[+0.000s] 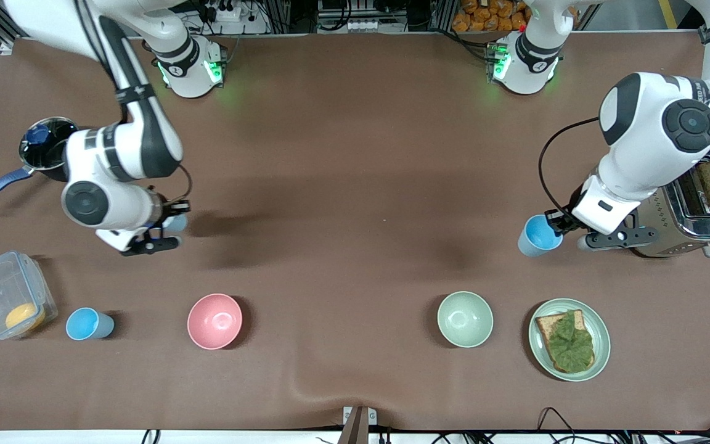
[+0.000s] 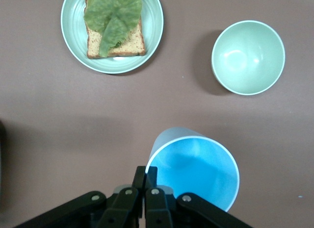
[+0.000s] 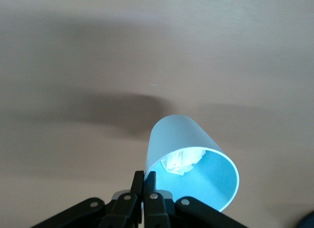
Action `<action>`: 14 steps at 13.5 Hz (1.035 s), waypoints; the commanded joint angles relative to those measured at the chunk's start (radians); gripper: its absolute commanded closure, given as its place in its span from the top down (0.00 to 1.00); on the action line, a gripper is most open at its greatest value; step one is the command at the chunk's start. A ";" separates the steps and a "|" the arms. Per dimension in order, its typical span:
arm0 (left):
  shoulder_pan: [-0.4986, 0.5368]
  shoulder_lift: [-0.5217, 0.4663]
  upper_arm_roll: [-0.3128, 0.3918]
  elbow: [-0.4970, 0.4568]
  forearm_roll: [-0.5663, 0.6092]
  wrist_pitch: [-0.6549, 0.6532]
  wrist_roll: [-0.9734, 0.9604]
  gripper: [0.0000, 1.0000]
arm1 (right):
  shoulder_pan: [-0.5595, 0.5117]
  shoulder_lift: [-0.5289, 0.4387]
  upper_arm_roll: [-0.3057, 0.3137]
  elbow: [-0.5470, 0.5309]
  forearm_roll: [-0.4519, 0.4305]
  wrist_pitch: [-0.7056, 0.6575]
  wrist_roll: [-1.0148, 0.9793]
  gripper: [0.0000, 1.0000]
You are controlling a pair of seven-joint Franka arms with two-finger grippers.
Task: Stack blue cups with both arms
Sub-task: 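Lift the cup with the left gripper while the right gripper grasps its cup, then carry both blue cups toward the table center and set the right cup down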
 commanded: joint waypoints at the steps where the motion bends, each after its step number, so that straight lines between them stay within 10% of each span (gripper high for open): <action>1: 0.003 0.021 -0.032 0.038 -0.018 -0.031 -0.064 0.00 | 0.118 0.041 -0.007 0.075 0.096 -0.023 0.127 0.00; 14: -0.047 0.053 -0.040 0.032 -0.016 -0.042 -0.193 0.00 | 0.442 0.349 -0.005 0.416 0.255 0.012 0.488 0.00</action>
